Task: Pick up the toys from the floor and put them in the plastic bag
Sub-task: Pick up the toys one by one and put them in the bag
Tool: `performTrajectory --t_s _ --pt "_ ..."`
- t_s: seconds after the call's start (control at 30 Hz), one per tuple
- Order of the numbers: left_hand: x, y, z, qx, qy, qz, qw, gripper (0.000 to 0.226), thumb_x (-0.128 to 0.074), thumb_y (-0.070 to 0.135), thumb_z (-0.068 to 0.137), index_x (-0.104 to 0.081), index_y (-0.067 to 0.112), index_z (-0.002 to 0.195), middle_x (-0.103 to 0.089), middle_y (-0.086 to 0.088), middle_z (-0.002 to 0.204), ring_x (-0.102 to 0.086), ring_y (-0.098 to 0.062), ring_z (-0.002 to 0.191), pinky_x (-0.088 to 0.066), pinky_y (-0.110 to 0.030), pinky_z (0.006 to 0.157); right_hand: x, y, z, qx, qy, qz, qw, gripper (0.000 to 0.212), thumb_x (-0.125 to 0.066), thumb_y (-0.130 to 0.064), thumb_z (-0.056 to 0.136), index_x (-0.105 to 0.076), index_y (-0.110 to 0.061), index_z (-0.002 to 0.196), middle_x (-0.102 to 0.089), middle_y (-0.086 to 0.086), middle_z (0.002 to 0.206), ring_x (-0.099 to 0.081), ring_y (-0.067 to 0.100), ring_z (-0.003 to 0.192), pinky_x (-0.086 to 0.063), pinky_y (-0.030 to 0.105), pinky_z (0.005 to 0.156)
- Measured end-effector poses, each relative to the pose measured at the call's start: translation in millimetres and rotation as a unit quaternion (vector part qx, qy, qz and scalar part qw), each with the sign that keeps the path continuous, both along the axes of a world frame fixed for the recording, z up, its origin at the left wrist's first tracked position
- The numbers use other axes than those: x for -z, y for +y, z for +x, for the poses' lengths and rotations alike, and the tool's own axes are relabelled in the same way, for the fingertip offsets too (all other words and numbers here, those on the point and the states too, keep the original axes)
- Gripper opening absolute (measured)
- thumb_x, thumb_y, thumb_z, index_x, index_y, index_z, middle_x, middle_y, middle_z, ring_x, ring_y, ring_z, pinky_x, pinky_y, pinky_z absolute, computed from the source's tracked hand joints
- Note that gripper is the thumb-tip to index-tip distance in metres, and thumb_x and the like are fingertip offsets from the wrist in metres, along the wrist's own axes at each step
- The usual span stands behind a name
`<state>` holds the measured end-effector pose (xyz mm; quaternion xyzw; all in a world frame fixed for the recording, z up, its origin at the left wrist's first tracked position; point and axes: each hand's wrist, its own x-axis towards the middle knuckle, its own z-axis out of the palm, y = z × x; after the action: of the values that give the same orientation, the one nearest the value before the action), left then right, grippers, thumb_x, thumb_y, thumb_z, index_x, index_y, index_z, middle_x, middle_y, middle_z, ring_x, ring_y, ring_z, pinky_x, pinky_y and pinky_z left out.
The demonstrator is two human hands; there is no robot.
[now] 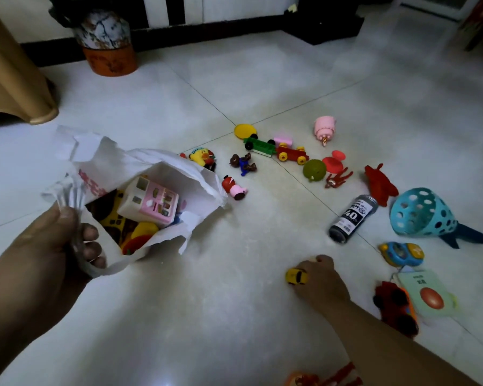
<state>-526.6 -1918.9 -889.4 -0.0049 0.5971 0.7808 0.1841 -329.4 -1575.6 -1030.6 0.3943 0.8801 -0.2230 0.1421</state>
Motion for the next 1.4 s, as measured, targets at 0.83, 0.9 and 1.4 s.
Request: performTrajectory --t_s 0.83,0.9,1.4 --pt "-52 -20 4 -0.056 -0.046 0.022 0.997 0.031 -0.038 0.027 0.102 -0.051 0.02 0.074 -0.046 0.002 0.055 -0.039 -0.012 0.045 -0.041 -0.028 0.051 -179 -226 -253 0.014 0.171 -0.428 0.887 0.034 -0.04 -0.015 0.093 -0.05 -0.018 0.125 -0.054 0.003 0.089 -0.051 0.014 0.072 -0.049 0.029 0.069" --pt "-57 -23 -1 -0.061 -0.048 0.037 0.996 0.031 -0.038 0.027 0.102 -0.051 0.02 0.075 -0.044 0.002 0.056 -0.037 -0.011 0.045 -0.04 -0.026 0.047 -170 -215 -254 -0.075 0.165 -0.322 0.929 0.058 -0.04 -0.012 0.089 -0.031 -0.028 0.144 -0.054 0.005 0.109 -0.052 0.015 0.08 -0.048 0.03 0.071" --pt "-75 -30 -17 -0.067 -0.054 0.073 0.994 0.028 -0.039 0.027 0.101 -0.051 0.021 0.077 -0.041 0.003 0.058 -0.033 -0.01 0.046 -0.041 -0.022 0.04 -219 -151 -317 -0.27 0.195 0.052 0.942 0.093 -0.076 -0.02 0.077 -0.02 -0.035 0.149 -0.002 0.008 0.16 -0.028 0.028 0.141 -0.035 0.035 0.109"
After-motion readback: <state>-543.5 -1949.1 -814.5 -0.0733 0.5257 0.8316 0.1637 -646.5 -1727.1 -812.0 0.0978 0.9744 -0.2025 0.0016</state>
